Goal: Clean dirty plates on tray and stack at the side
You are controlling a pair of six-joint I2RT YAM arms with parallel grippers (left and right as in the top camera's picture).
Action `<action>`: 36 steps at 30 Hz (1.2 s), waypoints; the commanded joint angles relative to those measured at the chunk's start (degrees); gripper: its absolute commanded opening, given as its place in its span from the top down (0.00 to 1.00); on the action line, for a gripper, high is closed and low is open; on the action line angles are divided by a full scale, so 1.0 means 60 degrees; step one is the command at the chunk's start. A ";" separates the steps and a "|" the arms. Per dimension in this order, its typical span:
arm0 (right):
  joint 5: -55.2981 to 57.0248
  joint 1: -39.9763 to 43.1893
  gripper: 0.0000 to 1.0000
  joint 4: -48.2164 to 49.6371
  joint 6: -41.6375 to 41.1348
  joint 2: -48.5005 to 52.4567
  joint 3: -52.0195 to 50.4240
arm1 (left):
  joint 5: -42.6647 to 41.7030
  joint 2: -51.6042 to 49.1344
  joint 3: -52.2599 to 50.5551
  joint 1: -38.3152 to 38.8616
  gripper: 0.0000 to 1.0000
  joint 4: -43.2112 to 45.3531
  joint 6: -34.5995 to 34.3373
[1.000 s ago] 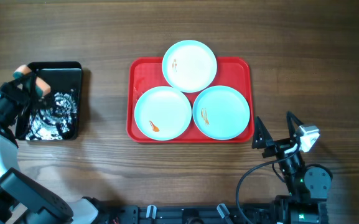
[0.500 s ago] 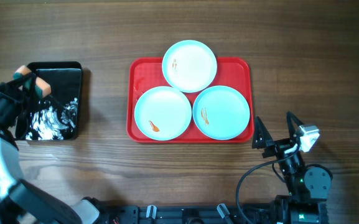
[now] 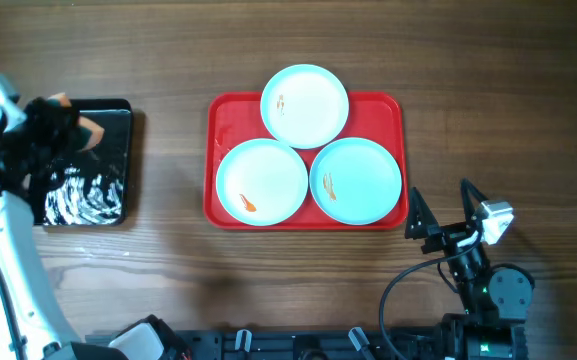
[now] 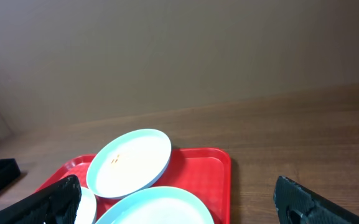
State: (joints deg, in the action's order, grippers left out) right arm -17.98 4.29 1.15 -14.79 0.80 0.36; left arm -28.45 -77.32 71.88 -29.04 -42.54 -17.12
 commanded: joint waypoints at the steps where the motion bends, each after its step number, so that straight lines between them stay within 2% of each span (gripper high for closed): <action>1: -0.0015 0.0029 0.00 0.0040 -0.0033 0.0000 -0.0007 | 0.1209 0.0106 0.0197 0.0958 0.96 -0.0313 0.0896; 4: 0.0211 0.0029 0.00 0.0055 -0.0266 0.0000 -0.0007 | 0.1188 0.0102 0.0197 0.2116 0.96 -0.0699 0.1300; 6: -0.0601 0.0029 0.00 0.0055 -0.2561 0.0000 -0.0007 | 0.1275 0.0076 0.0193 0.3002 0.96 -0.0885 0.1290; 10: -0.2667 0.0029 0.00 0.0124 -0.7552 0.0004 -0.0007 | 0.1282 -0.0091 0.0193 0.3891 0.96 -0.1071 0.0987; 14: -0.3009 0.0029 0.00 0.0117 -1.0779 0.0022 -0.0007 | 0.1209 -0.0433 0.0193 0.4397 0.96 -0.1676 0.0780; 17: -0.2994 0.0029 0.00 0.0200 -1.2112 0.0029 -0.0007 | 0.1206 -0.0823 0.0193 0.4874 0.96 -0.2076 0.0780; 22: -0.3530 0.0029 0.00 0.1475 -1.1453 0.0051 0.0004 | 0.1144 -0.1552 0.0186 0.5774 0.96 -0.1949 0.0783; 25: -0.3832 0.0029 0.00 0.1479 -1.1183 0.0277 0.0208 | 0.1144 -0.2007 0.0182 0.6306 0.96 -0.1832 0.0780; 27: -0.4171 0.0029 0.01 0.1421 -1.0520 0.0761 0.0576 | 0.1144 -0.2320 0.0182 0.6564 0.96 -0.1756 0.0772; 32: -0.5366 0.0029 0.01 0.0943 -0.8371 0.3861 0.2685 | 0.1144 -0.3042 0.0182 0.6845 0.96 -0.1574 0.0379; 36: -0.6116 -0.0055 0.01 -0.0976 -0.5956 0.6929 0.5227 | 0.1144 -0.3395 0.0182 0.7096 0.96 -0.1530 0.0306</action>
State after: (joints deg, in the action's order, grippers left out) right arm -48.47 4.27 1.54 -66.39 30.30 20.67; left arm -21.43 -95.88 72.25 12.10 -51.99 -14.02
